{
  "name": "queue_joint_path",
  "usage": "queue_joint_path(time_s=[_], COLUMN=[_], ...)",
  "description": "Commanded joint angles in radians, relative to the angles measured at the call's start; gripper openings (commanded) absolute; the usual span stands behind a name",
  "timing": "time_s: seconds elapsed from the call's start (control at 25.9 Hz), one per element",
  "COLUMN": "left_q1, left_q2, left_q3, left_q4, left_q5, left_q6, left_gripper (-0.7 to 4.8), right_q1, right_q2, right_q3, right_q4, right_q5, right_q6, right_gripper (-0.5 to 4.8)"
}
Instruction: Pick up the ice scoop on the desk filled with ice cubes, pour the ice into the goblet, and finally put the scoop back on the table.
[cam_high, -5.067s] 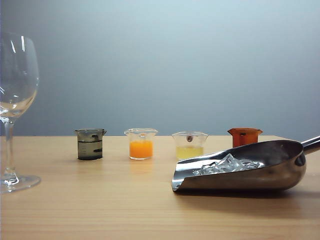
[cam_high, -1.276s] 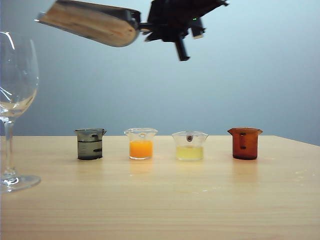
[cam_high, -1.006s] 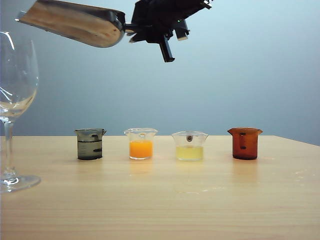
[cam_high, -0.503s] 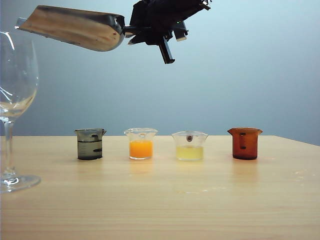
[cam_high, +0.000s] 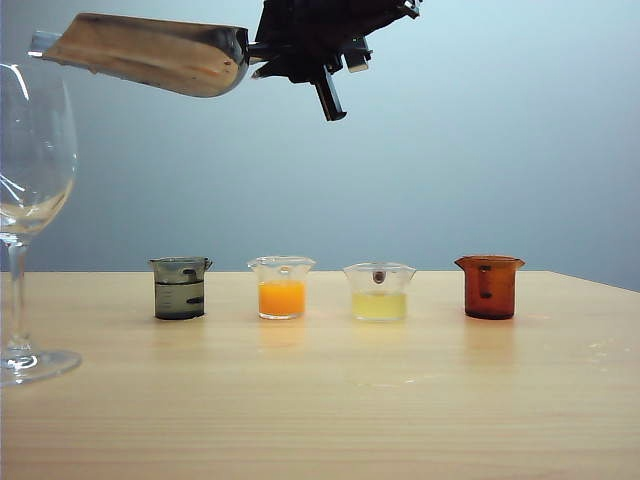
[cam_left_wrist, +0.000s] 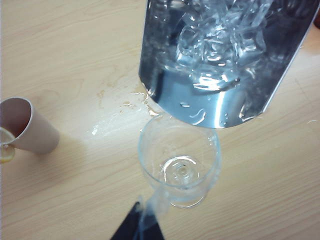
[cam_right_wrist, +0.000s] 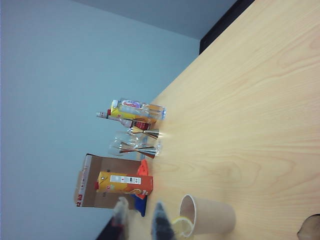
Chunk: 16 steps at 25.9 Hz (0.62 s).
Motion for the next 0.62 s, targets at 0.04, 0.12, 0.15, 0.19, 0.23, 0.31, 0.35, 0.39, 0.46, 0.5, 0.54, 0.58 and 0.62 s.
queue_joint_path(time_s=[0.04, 0.12, 0.15, 0.19, 0.23, 0.31, 0.35, 0.39, 0.46, 0.5, 0.54, 0.58, 0.62], left_q1=[0.001, 0.001, 0.001, 0.001, 0.001, 0.001, 0.001, 0.001, 0.001, 0.001, 0.001, 0.001, 0.001], left_q2=[-0.002, -0.002, -0.002, -0.002, -0.002, -0.002, -0.002, -0.002, -0.002, -0.002, -0.002, -0.002, -0.002], left_q3=[0.004, 0.004, 0.004, 0.004, 0.004, 0.004, 0.004, 0.004, 0.004, 0.004, 0.004, 0.004, 0.004], left_q4=[0.007, 0.007, 0.007, 0.007, 0.008, 0.007, 0.007, 0.007, 0.007, 0.007, 0.007, 0.007, 0.007], left_q5=[0.004, 0.004, 0.004, 0.004, 0.004, 0.004, 0.004, 0.004, 0.004, 0.004, 0.004, 0.004, 0.004], left_q6=[0.0, 0.0, 0.0, 0.0, 0.0, 0.0, 0.0, 0.0, 0.0, 0.0, 0.0, 0.0, 0.0], left_gripper=[-0.04, -0.04, -0.04, -0.04, -0.04, -0.04, -0.04, -0.04, -0.04, -0.04, -0.04, -0.04, -0.04], right_q1=[0.001, 0.001, 0.001, 0.001, 0.001, 0.001, 0.001, 0.001, 0.005, 0.008, 0.008, 0.009, 0.011], right_q2=[-0.01, -0.01, -0.01, -0.01, -0.01, -0.01, -0.01, -0.009, 0.002, 0.016, 0.023, 0.029, 0.03], right_q3=[0.011, 0.011, 0.011, 0.011, 0.011, 0.011, 0.014, 0.029, 0.087, 0.124, 0.144, 0.17, 0.175], right_q4=[0.04, 0.053, 0.054, 0.06, 0.062, 0.06, 0.05, 0.012, -0.072, -0.076, -0.084, -0.101, -0.113], right_q5=[0.011, 0.022, 0.031, 0.04, 0.04, 0.04, 0.04, 0.037, 0.031, 0.02, 0.018, 0.016, 0.017], right_q6=[-0.022, -0.026, -0.026, -0.03, -0.03, -0.024, -0.013, -0.014, -0.02, -0.019, -0.019, -0.021, -0.021], right_gripper=[-0.07, -0.07, -0.07, -0.07, -0.07, -0.07, -0.07, -0.07, -0.07, -0.07, -0.07, -0.07, -0.07])
